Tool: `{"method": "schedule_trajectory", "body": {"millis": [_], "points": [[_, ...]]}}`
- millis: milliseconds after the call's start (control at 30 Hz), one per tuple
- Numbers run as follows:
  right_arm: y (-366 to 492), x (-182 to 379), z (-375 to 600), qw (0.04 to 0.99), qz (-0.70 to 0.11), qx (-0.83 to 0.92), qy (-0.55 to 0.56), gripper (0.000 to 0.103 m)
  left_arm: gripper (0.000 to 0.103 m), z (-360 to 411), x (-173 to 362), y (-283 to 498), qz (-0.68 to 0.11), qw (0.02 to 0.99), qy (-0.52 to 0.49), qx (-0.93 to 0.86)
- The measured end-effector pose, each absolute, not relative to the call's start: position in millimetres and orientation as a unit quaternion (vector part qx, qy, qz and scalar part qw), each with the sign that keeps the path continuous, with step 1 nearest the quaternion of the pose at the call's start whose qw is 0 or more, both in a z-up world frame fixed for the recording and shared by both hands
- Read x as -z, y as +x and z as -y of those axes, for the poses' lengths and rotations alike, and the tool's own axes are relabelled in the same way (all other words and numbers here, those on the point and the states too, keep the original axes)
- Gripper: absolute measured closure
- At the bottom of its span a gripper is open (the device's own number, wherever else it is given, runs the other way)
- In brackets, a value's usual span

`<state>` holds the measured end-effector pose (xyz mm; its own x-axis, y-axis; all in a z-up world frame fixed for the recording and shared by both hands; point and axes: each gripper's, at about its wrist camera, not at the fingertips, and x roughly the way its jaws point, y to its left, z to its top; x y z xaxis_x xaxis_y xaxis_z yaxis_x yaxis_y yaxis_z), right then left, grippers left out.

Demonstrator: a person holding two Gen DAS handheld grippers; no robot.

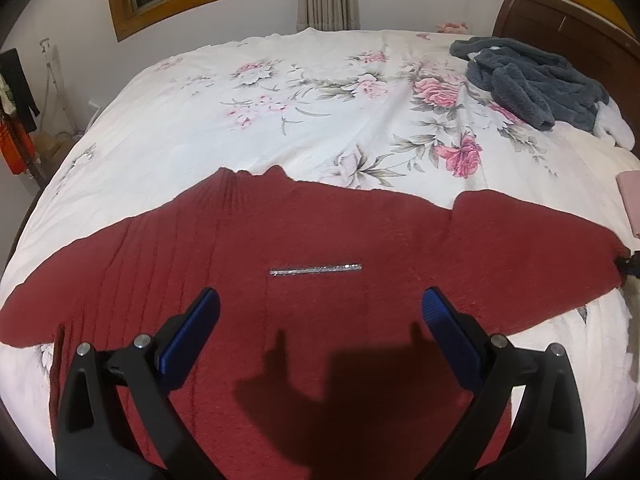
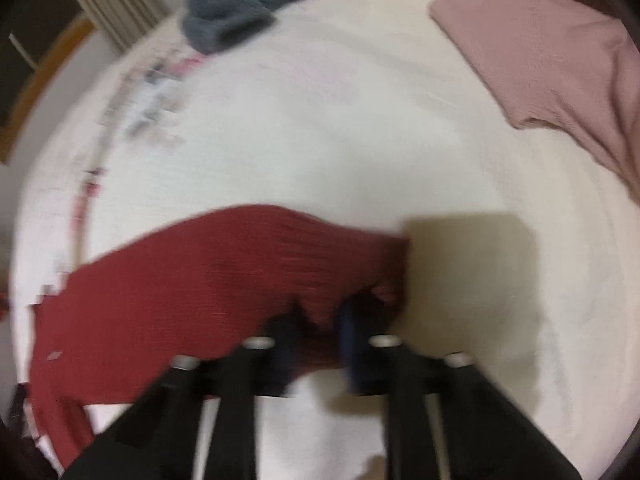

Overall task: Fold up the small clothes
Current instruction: 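Reach the right tool to the red sweater's sleeve cuff and grasp it, then carry the held sleeve across the sweater body with the right tool, then release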

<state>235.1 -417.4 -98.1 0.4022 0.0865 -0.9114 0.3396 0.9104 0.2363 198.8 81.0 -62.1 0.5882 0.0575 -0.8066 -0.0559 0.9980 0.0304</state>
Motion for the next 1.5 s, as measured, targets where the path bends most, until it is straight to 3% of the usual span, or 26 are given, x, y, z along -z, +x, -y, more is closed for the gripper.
{"method": "schedule_trajectory", "body": {"millis": [200, 500, 700, 1067, 1500], "points": [[223.1, 65.6, 418.5, 0.837, -0.513, 0.083, 0.174, 0.096, 0.003, -96.0, 60.4, 190.6, -0.453, 0.891, -0.001, -0.035], [211.4, 97.5, 432.9, 0.807, -0.541, 0.143, 0.187, 0.096, 0.003, -132.1, 69.7, 186.9, -0.468, 0.881, -0.023, -0.058], [211.6, 67.0, 396.7, 0.835, -0.511, 0.122, 0.161, 0.096, 0.003, -157.7, 68.7, 175.5, -0.462, 0.884, -0.019, -0.069], [239.9, 28.2, 226.2, 0.84, -0.525, -0.049, 0.129, 0.096, 0.003, -210.8, 77.0, 156.9, -0.473, 0.875, -0.05, -0.094], [246.2, 74.3, 49.1, 0.806, -0.565, -0.161, 0.079, 0.096, 0.003, -226.0, 78.3, 153.5, -0.472, 0.876, -0.057, -0.079]]}}
